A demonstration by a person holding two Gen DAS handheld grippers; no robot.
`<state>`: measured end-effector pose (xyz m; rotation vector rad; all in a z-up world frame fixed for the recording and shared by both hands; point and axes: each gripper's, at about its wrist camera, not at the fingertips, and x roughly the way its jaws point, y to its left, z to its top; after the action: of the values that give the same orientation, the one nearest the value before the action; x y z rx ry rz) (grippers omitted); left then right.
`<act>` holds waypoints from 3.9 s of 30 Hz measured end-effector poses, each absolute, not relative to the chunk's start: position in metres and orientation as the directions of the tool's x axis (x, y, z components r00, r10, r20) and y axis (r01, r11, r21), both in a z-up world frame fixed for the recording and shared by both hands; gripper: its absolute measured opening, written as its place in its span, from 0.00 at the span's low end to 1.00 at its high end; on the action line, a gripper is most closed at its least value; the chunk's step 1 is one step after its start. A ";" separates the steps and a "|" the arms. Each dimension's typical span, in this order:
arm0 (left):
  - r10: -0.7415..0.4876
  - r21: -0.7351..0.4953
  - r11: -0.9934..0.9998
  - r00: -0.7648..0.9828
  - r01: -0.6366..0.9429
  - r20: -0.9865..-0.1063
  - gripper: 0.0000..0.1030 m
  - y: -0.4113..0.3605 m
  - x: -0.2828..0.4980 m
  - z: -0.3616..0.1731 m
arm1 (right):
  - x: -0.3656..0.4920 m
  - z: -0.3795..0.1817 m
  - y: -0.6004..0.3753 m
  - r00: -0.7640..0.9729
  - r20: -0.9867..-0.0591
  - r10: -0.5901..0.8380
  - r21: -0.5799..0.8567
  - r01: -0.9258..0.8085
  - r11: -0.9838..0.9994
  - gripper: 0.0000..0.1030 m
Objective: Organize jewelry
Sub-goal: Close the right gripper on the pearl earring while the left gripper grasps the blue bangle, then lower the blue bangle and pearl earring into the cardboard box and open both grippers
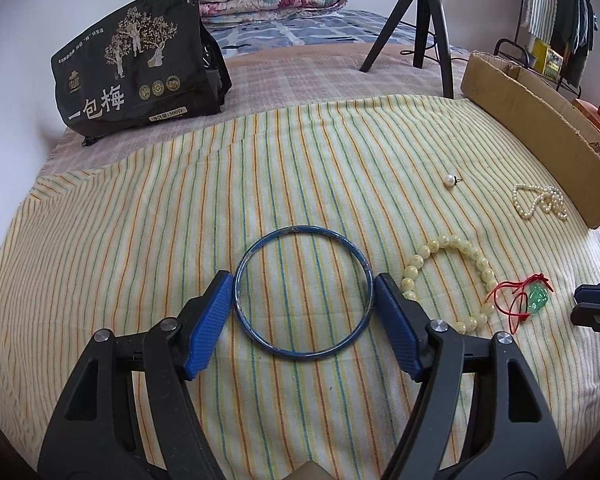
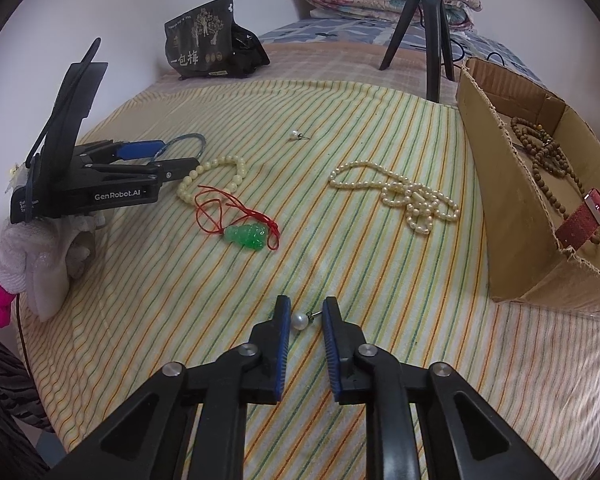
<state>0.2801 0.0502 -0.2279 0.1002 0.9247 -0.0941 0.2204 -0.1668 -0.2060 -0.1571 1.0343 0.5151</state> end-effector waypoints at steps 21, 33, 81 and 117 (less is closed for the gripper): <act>-0.047 0.026 0.993 0.597 0.114 -0.801 0.71 0.056 0.279 -0.226 | 0.227 -0.189 -0.180 0.446 -0.813 0.375 0.162 -0.446 0.881 0.04; -0.052 0.020 0.993 0.595 0.113 -0.802 0.71 0.056 0.280 -0.226 | 0.214 -0.207 -0.166 0.397 -0.854 0.337 0.106 -0.501 0.859 0.20; -0.313 -0.084 0.930 0.651 0.358 -0.692 0.71 -0.171 0.381 -0.129 | 0.269 -0.113 -0.313 0.627 -0.750 0.210 0.072 -0.238 0.969 0.06; -0.288 -0.040 0.937 0.703 0.347 -0.651 0.81 -0.121 0.349 -0.086 | 0.239 -0.090 -0.305 0.720 -0.672 0.171 0.032 -0.202 0.979 0.90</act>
<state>0.3486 -0.1213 -0.0859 0.0878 0.7087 -0.3534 0.2393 -0.3051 -0.0901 -0.0447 0.7381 0.2062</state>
